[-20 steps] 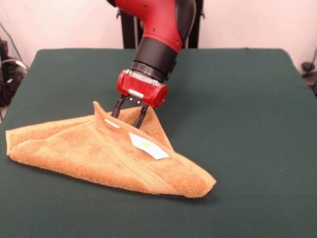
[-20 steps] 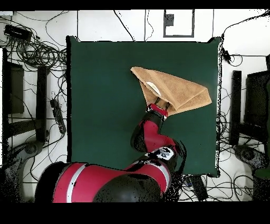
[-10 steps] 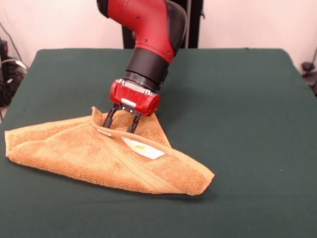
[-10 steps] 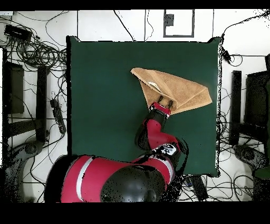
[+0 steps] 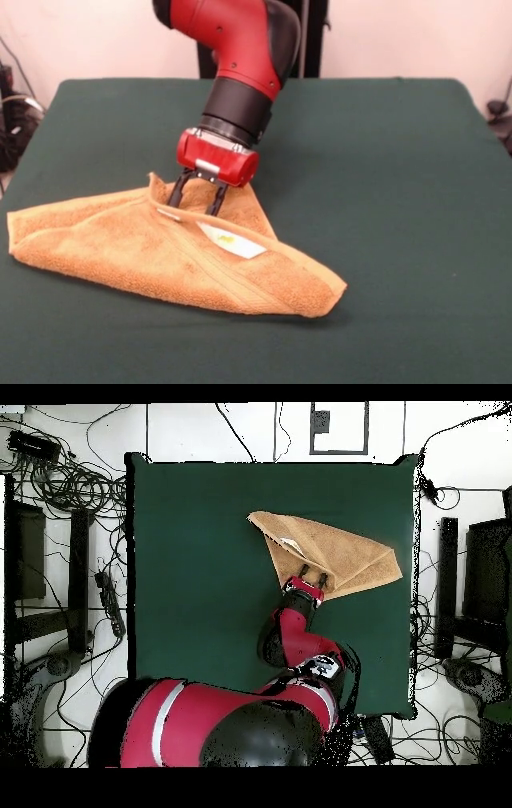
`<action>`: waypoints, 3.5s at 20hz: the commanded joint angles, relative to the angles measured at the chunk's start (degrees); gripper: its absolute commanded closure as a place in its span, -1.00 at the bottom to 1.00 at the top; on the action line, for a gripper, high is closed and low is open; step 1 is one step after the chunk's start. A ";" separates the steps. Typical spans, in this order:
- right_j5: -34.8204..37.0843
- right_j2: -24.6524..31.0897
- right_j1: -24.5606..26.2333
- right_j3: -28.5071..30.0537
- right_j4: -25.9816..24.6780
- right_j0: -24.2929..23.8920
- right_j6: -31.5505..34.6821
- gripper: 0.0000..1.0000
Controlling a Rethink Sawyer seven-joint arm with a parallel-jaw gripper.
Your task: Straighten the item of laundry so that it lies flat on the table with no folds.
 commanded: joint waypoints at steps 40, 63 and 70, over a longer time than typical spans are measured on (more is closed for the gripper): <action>-3.87 5.96 5.91 -8.63 3.55 0.79 2.42 -1.00; -15.71 1.46 10.01 -17.86 3.12 -2.00 -4.07 -1.00; -17.69 0.53 10.74 -18.95 3.19 -2.36 -1.33 -1.00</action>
